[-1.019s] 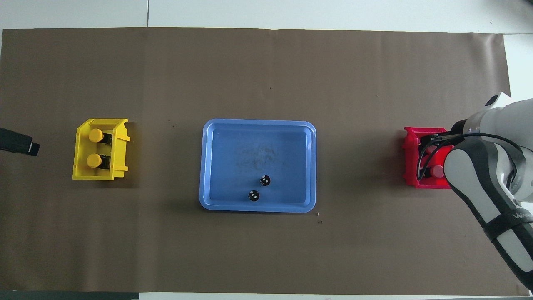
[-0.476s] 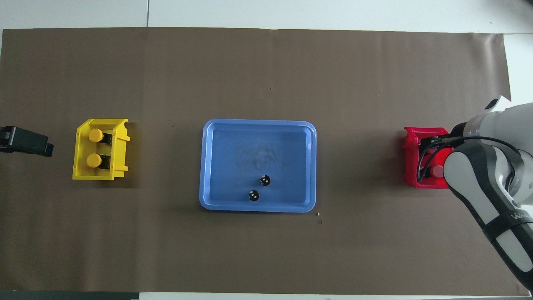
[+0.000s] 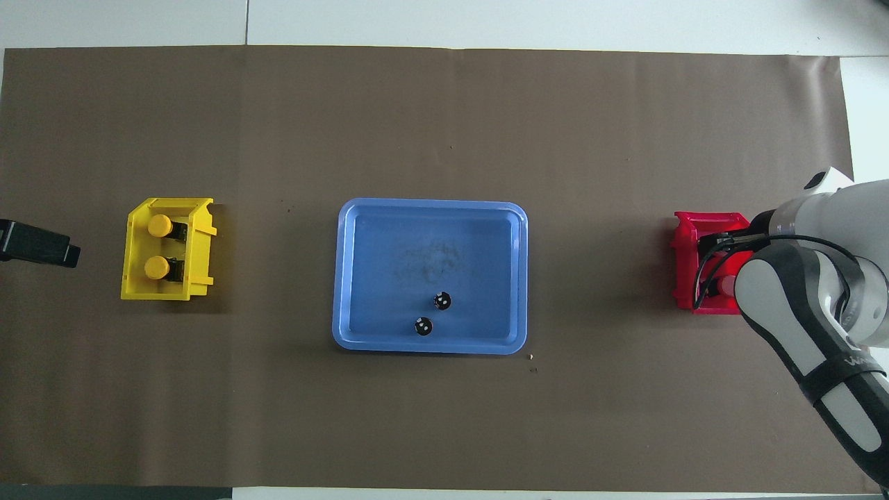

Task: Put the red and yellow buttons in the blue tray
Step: 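Reach the right gripper down and grasp a red button in the red holder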

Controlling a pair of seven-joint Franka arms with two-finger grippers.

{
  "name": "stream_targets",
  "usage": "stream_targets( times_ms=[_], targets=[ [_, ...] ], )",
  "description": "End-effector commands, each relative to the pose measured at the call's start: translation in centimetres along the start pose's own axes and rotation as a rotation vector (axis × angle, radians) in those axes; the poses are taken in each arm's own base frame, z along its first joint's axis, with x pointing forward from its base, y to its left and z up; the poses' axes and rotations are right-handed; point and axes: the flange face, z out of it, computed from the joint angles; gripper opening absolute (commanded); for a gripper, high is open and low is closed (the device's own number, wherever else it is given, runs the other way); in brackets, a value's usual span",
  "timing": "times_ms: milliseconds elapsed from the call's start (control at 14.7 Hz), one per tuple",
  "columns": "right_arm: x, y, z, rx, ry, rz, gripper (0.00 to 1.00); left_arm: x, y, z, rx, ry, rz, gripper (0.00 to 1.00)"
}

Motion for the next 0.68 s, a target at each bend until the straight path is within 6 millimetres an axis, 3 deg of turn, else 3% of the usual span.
stream_targets(
  times_ms=[0, 204, 408, 612],
  targets=[
    [-0.3, 0.2, 0.4, 0.012, 0.01, -0.012, 0.48, -0.4, 0.8, 0.7, 0.02, 0.028, -0.124, 1.0],
    [0.5, -0.3, -0.4, 0.011, 0.007, -0.03, 0.19, 0.5, 1.7, 2.4, 0.022, 0.112, -0.116, 1.0],
    [4.1, 0.9, -5.4, 0.02, -0.055, -0.12, 0.18, 3.3, 1.8, 3.2, 0.034, 0.105, -0.107, 1.0],
    [6.3, -0.5, -11.8, -0.022, -0.086, -0.172, 0.18, 6.4, 6.8, 5.3, 0.063, 0.068, -0.037, 1.0]
  ],
)
